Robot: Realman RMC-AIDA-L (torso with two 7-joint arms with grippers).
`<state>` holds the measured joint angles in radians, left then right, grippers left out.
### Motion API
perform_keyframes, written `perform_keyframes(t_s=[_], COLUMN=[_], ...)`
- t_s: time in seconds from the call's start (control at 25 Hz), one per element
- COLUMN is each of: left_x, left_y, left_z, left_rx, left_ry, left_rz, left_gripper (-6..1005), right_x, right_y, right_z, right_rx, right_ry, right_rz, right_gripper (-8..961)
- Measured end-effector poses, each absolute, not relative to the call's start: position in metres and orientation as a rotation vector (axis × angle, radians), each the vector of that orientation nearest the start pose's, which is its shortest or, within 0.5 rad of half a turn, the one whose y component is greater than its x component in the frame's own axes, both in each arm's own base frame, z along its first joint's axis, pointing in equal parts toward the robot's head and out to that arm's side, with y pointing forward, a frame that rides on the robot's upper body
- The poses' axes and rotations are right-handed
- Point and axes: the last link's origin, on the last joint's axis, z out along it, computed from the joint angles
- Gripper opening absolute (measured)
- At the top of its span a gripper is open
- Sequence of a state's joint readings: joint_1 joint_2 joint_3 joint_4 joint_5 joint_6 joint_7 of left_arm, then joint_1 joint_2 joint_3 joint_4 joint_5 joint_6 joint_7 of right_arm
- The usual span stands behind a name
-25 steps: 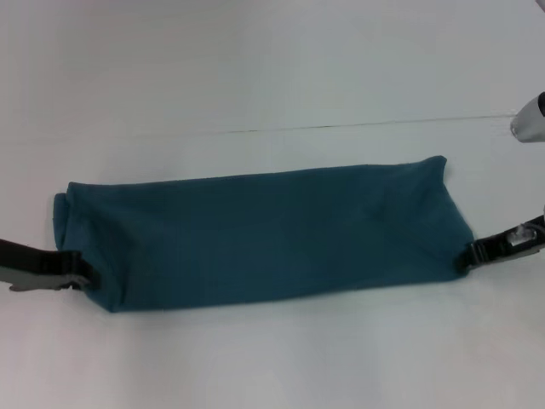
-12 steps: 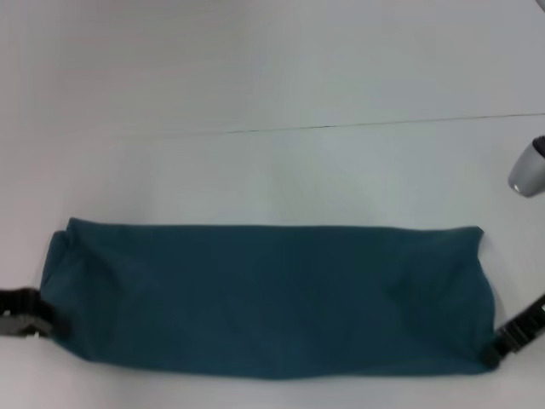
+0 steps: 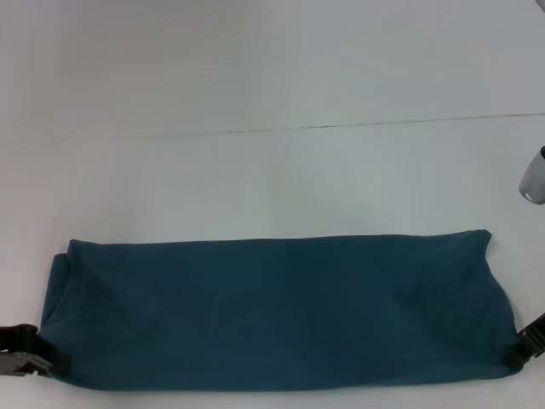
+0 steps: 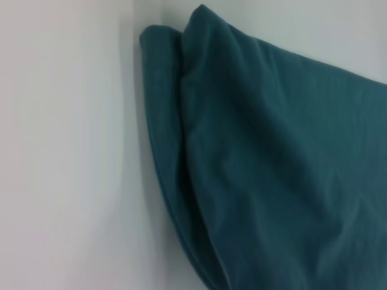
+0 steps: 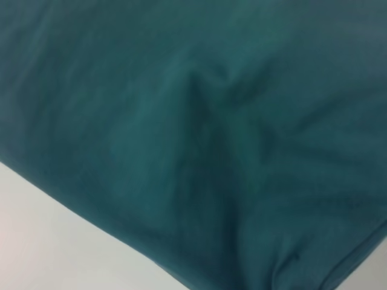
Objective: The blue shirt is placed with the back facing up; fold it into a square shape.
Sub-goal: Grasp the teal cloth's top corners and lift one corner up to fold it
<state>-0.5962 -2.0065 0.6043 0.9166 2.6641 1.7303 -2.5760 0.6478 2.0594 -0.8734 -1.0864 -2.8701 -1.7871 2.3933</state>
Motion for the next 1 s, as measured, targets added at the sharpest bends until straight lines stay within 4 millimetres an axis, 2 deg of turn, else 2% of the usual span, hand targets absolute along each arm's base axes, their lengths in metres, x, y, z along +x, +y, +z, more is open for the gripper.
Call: perform_keyframes(t_s=[0.16,0.32,0.52,0.64,0.84,1.0], left_x=[-0.306,-0.305,-0.302,-0.301,-0.298,-0.294], left_y=[0.324,0.326,0.331,0.334,0.339,0.344], left_z=[0.059,0.057,0.058,0.059,0.065,0.073], left_rx=[-2.151,-2.153,-2.157,-2.163,-2.169,-2.183], left_ry=[-2.005,-1.991,-1.975,-1.962,-1.929,-1.900], left_rz=[0.063,0.053,0.002,-0.014,-0.046,-0.089], left_gripper=[118,118,118,118,117,117], right_x=[0.277,0.278,0.277,0.274,0.260,0.253], right_y=[0.335,0.337,0.342,0.346,0.352,0.356], right_z=[0.057,0.078,0.112,0.123,0.115,0.090], right_rx=[-2.426,-2.427,-2.422,-2.435,-2.519,-2.597], right_ry=[1.466,1.476,1.489,1.466,1.393,1.364], right_rz=[-0.617,-0.553,-0.417,-0.304,-0.136,-0.053], right_gripper=[89,78,289,400,571,692])
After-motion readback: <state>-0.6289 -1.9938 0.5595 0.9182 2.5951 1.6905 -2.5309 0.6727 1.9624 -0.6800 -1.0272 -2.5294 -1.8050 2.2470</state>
